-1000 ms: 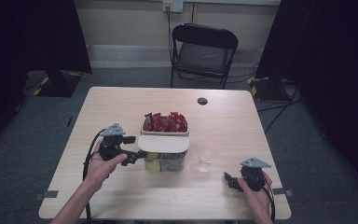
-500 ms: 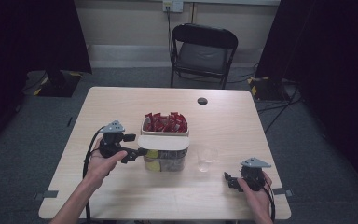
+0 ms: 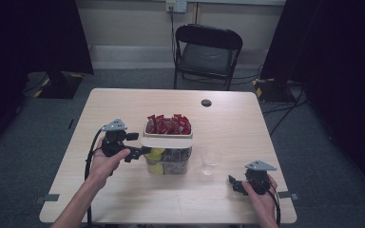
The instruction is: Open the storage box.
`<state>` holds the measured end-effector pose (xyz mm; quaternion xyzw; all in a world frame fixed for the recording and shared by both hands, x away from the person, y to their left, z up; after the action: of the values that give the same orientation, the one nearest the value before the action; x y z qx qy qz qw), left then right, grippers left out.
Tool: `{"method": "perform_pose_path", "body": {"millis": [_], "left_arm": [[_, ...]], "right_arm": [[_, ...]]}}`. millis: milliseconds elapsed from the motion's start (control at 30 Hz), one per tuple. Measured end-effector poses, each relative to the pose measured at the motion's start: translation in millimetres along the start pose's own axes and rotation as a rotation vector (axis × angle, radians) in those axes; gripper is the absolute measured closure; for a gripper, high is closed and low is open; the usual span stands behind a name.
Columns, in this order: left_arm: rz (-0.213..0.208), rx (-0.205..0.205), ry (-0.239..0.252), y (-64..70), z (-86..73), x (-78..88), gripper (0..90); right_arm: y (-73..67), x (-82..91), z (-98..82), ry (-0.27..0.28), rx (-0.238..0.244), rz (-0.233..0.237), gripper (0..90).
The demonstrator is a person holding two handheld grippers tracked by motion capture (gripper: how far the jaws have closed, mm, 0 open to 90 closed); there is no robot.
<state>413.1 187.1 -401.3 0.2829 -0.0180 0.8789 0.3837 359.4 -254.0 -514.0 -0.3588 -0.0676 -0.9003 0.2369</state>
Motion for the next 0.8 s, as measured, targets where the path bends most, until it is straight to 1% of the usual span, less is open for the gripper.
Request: {"method": "perform_pose_path", "body": {"millis": [200, 267, 333, 400, 433, 600, 700, 767, 800], "left_arm": [[0.002, -0.005, -0.014, -1.4, 3.7, -0.2, 16.1], [-0.005, -0.002, -0.007, -2.3, 4.5, -0.7, 16.0], [-0.004, 0.003, -0.002, -2.2, 6.0, -1.3, 16.0], [-0.006, -0.002, -0.001, -2.8, 7.6, -1.6, 16.1], [-0.001, -0.003, -0.003, -2.9, 8.4, -1.3, 16.1], [-0.011, 0.004, 0.008, -3.7, 8.5, -2.4, 16.2], [-0.007, 0.010, 0.017, -3.6, 9.5, -2.4, 16.3], [-0.005, 0.002, 0.011, -4.5, 11.1, -2.2, 16.3], [-0.004, 0.006, 0.011, -4.5, 11.9, -2.3, 16.3]], "right_arm": [[0.0, 0.0, 0.0, 0.000, 0.000, 0.000, 12.1], [0.0, 0.0, 0.0, 0.000, 0.000, 0.000, 12.1], [0.0, 0.0, 0.0, 0.000, 0.001, 0.000, 12.1], [0.0, 0.0, 0.0, 0.000, 0.000, 0.000, 12.1], [0.0, 0.0, 0.0, 0.000, 0.000, 0.000, 12.1], [0.0, 0.0, 0.0, 0.000, 0.000, 0.000, 12.1], [0.0, 0.0, 0.0, 0.000, 0.000, 0.000, 12.1], [0.0, 0.0, 0.0, 0.000, 0.000, 0.000, 12.1], [0.0, 0.0, 0.0, 0.000, 0.000, 0.000, 12.1]]}}
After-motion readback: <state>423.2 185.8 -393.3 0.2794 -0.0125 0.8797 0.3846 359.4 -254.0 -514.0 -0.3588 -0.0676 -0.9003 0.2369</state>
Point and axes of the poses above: each handheld gripper's, and its own axes: x roughly backward along the jaws, z roughly out of its top, y roughly to its right, the point moved 2 cm from there along -x, roughly forward along the jaws, and after that the axes turned 5 degrees about z, right-handed, at the moved point
